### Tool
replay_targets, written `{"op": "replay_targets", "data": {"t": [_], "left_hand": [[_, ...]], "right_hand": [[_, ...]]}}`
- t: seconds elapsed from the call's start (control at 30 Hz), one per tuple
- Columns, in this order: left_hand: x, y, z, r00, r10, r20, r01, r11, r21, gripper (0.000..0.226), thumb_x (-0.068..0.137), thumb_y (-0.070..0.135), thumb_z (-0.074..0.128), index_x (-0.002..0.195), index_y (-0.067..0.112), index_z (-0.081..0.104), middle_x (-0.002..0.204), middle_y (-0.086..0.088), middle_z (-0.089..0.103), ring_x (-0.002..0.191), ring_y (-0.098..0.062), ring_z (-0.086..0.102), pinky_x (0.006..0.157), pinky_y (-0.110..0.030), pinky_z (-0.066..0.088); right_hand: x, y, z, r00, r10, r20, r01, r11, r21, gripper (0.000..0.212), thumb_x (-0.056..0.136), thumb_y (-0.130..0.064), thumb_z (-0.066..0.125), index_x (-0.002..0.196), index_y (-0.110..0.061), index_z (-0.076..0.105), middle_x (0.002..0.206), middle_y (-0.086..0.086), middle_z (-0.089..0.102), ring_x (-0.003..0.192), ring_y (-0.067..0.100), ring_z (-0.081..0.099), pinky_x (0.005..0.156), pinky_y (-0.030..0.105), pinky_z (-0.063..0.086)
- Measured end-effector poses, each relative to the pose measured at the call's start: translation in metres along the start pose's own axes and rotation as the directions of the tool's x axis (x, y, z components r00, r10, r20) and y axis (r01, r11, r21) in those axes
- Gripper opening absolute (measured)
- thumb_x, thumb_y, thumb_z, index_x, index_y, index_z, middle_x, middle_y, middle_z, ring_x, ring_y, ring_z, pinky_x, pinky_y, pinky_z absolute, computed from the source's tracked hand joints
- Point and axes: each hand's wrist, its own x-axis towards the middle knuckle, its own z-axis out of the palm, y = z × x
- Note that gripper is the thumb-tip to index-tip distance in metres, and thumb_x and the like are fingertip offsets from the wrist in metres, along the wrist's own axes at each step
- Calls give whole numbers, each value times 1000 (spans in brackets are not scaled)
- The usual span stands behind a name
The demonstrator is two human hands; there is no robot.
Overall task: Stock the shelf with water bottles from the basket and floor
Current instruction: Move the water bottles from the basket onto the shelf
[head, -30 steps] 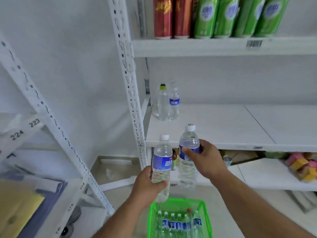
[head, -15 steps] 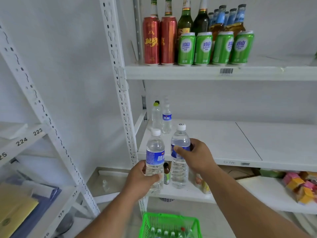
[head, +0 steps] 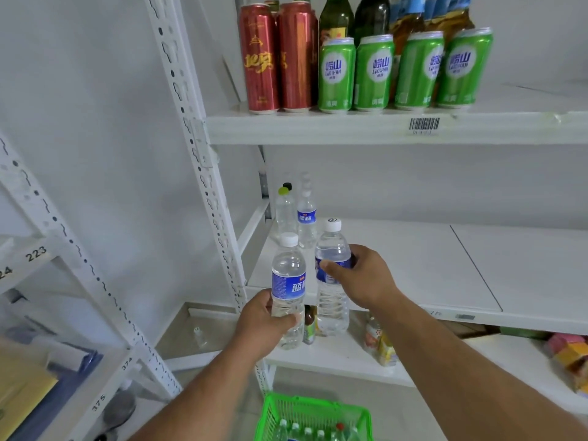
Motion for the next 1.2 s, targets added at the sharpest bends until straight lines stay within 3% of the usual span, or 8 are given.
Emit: {"op": "replay_targets", "data": {"t": [0.17, 0.4, 0.53, 0.67, 0.87, 0.97, 1.2], "left_hand": [[49, -10, 2, 999, -21, 29, 20, 1000, 19, 39, 66, 15, 83, 98, 29, 66, 91, 9, 76, 85, -9, 72, 86, -39, 58], [127, -22, -3, 998, -19, 63, 17, 999, 32, 39, 70, 16, 85, 99, 32, 63, 94, 12, 71, 88, -7, 68, 69, -19, 49], [171, -32, -2, 998, -41, 43, 39, 998, 59, 39, 67, 17, 87, 98, 30, 65, 93, 9, 73, 86, -8, 69, 75, -24, 53], [206, -33, 2, 999, -40, 27, 39, 997, 64, 41, 69, 17, 87, 96, 34, 61, 89, 17, 67, 84, 0, 64, 69, -18, 46], [258, -40, 13, 998, -53, -18, 54, 991, 124, 54, 68, 30, 86, 117, 28, 63, 114, 7, 66, 107, -16, 62, 88, -29, 50], [282, -43, 18, 998, -57, -38, 61, 990, 129, 61, 67, 30, 86, 123, 27, 61, 121, 2, 66, 111, -18, 63, 95, -36, 53], [311, -49, 26, 997, -38, -63, 44, 994, 101, 61, 71, 19, 86, 126, 19, 60, 123, 1, 64, 114, -18, 60, 92, -28, 47]], "right_hand": [[43, 4, 11, 999, 33, -11, -33, 999, -6, 29, 83, -38, 74, 109, -28, 68, 96, -12, 71, 86, 9, 67, 74, 27, 52], [101, 7, 37, 996, 81, -36, -81, 997, -9, 26, 85, -32, 74, 108, -26, 64, 93, -9, 68, 82, 7, 63, 63, 20, 45], [133, 11, 54, 994, 102, -42, -100, 994, 50, 26, 82, -27, 77, 106, -30, 66, 96, -9, 69, 83, 2, 62, 64, 16, 45], [164, 17, 68, 993, 110, -31, -110, 994, 24, 28, 80, -28, 77, 105, -33, 66, 94, -11, 68, 84, 8, 64, 69, 21, 49], [204, 35, 86, 989, 146, -27, -145, 988, 46, 27, 80, -28, 77, 106, -30, 67, 95, -6, 70, 89, 14, 65, 78, 30, 53], [219, 42, 94, 989, 148, -30, -146, 988, 57, 27, 80, -27, 76, 105, -31, 67, 94, -8, 70, 87, 12, 64, 73, 25, 51], [236, 51, 110, 991, 129, -42, -128, 991, 27, 19, 80, -20, 72, 98, -22, 67, 89, -6, 71, 84, 13, 65, 62, 17, 47]]}}
